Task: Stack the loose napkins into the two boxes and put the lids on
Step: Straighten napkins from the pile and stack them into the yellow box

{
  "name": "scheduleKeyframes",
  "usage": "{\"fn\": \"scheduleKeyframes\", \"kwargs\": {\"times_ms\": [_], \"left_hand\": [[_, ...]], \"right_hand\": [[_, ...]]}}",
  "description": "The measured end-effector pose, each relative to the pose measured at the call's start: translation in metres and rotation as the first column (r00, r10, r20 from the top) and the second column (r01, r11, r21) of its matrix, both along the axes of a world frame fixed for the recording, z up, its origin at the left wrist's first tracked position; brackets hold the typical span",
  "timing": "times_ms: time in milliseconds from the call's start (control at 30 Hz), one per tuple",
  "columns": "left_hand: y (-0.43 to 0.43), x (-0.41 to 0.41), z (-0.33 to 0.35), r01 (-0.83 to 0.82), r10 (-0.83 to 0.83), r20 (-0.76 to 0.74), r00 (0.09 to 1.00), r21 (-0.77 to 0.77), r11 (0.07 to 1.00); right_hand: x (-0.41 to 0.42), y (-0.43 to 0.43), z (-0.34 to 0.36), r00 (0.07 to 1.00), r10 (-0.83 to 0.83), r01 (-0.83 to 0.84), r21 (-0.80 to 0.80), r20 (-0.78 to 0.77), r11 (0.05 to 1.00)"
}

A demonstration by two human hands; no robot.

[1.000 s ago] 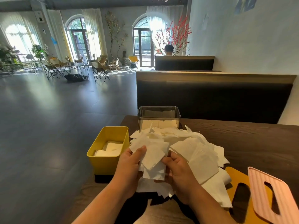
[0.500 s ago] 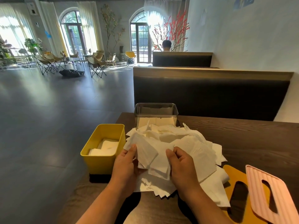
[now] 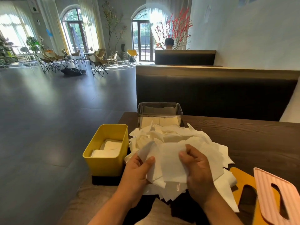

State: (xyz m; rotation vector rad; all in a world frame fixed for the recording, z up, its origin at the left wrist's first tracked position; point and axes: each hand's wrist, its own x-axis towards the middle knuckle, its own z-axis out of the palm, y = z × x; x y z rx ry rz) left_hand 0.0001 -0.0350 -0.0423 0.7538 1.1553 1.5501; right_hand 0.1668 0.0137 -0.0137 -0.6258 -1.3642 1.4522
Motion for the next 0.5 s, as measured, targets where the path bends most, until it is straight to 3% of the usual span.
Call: {"fn": "scheduleKeyframes", "kwargs": {"times_ms": [167,300,433,500], "left_hand": [[-0.002,0.007,0.005,0.051,-0.051,-0.015,0.999,0.008,0.999],[-0.003,0.012,0.010,0.002,-0.002,0.010,1.000,-0.008,1.000],[-0.005,0.011,0.009,0.013,-0.006,0.145,0.989,-0.046,0.999],[-0.006,0.010,0.009,0.017,-0.015,0.126,0.992,-0.015,1.000]], "right_hand": [[-0.013,0.008,-0.015,0.941,-0.075,0.024,0.157,0.331,0.987],[-0.019,0.014,-0.024,0.891,-0.173,0.077,0.237,0.420,0.969],[-0.023,0.012,-0.026,0.830,-0.238,0.092,0.297,0.504,0.950],[-0.023,0.009,-0.025,0.833,-0.237,0.092,0.298,0.500,0.950]]}}
